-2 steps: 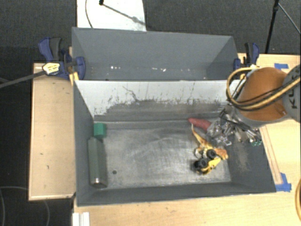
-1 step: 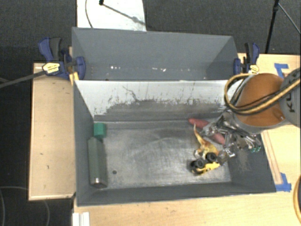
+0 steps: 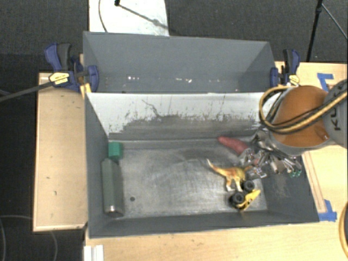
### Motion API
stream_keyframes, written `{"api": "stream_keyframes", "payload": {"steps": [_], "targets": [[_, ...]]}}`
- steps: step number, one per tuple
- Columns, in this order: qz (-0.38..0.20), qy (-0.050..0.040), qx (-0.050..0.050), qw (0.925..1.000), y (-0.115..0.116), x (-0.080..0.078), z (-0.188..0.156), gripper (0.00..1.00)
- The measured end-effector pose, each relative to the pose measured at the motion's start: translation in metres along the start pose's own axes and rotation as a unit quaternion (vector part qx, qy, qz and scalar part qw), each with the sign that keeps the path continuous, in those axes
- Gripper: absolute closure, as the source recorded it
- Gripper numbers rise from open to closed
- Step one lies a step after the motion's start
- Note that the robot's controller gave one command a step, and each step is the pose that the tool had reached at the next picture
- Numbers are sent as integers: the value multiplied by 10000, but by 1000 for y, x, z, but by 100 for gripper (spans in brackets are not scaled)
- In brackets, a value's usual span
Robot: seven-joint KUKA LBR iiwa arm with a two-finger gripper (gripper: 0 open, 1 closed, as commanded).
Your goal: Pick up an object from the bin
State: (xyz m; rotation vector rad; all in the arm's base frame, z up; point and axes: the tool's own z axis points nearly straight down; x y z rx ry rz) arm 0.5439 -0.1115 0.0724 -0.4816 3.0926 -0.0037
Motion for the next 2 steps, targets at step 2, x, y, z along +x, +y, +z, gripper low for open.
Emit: {"api": "stream_keyframes", "payload": {"steps": [2], "targets": [[-155,38,-19,9999,40,-11,-135,100]]}}
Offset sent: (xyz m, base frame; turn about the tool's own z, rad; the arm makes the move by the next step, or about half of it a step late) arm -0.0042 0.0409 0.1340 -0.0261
